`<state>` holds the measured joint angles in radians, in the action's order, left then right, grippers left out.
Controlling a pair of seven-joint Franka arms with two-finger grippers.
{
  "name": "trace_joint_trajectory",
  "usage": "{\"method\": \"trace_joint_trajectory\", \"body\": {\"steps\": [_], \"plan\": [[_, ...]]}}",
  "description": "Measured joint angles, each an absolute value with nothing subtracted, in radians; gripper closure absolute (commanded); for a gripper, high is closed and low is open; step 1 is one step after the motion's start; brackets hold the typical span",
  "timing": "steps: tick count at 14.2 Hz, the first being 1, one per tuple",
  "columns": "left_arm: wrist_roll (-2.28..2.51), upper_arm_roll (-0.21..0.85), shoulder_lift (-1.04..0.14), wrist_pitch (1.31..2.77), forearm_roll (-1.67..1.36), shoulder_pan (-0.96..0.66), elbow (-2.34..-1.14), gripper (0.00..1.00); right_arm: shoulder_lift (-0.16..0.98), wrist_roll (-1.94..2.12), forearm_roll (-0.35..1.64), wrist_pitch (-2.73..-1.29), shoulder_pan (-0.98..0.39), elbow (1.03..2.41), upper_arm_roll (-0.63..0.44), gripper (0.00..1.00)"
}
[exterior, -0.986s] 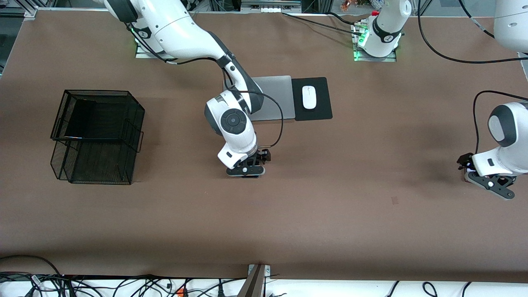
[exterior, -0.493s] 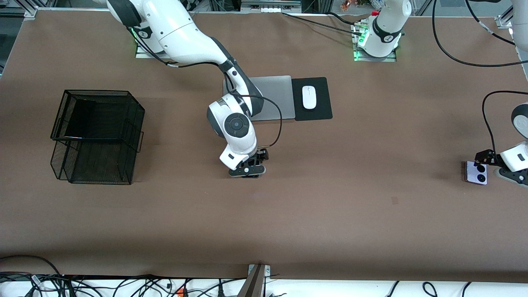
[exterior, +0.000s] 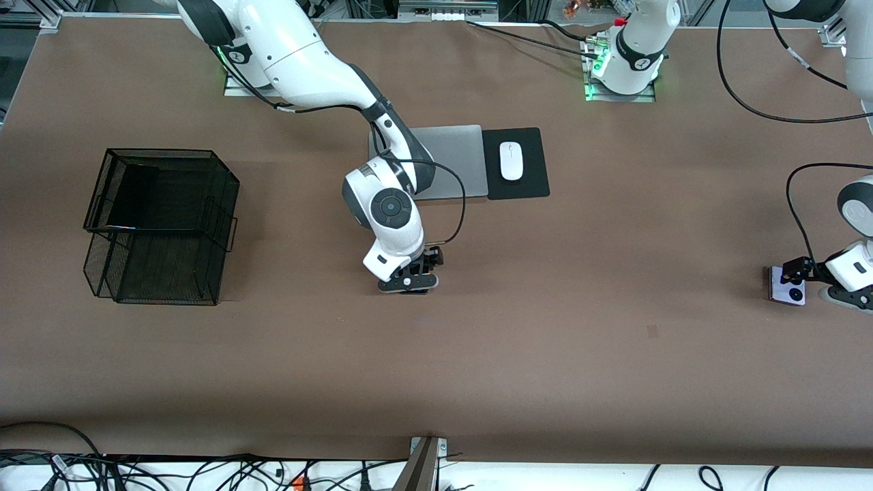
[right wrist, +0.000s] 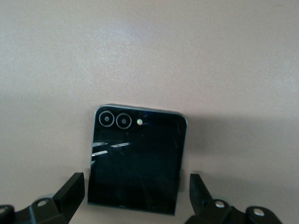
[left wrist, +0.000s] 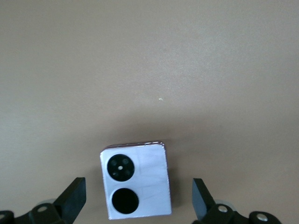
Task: Place phones with both arms
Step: 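Carry the flip phone into the basket while the left gripper grasps the white phone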
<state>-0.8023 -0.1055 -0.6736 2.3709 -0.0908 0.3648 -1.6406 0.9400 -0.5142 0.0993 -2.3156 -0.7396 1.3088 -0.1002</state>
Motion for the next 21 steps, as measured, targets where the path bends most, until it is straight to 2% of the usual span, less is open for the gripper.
{"method": "trace_joint_trajectory", "body": {"steps": [6,7,9,10,11,12,17,21], "plan": [[-0.781,-0.104,-0.747,2.446,-0.143,0.367,-1.639,0.00,0.950,-0.558,0.100,-2.342,-0.740,1.309,-0.100,0.02],[-0.775,-0.104,-0.752,2.449,-0.143,0.368,-1.638,0.00,0.950,-0.560,0.100,-2.342,-0.740,1.309,-0.100,0.16],[-0.767,-0.104,-0.755,2.452,-0.143,0.368,-1.630,0.00,0.950,-0.563,0.100,-2.342,-0.740,1.309,-0.100,0.56],[-0.766,-0.105,-0.755,2.452,-0.143,0.368,-1.617,0.00,0.950,-0.564,0.099,-2.342,-0.740,1.309,-0.100,0.71],[-0.766,-0.105,-0.754,2.452,-0.143,0.368,-1.604,0.00,0.948,-0.566,0.100,-2.340,-0.740,1.308,-0.101,0.83],[-0.766,-0.106,-0.754,2.452,-0.143,0.368,-1.593,0.00,0.949,-0.566,0.100,-2.342,-0.740,1.308,-0.101,0.89],[-0.766,-0.108,-0.773,2.451,-0.143,0.388,-1.589,0.00,0.937,-0.579,0.100,-2.321,-0.736,1.295,-0.114,0.90],[-0.762,-0.107,-0.782,2.452,-0.143,0.400,-1.588,0.00,0.800,-0.577,0.100,-2.087,-0.699,1.278,-0.182,0.90]]}}
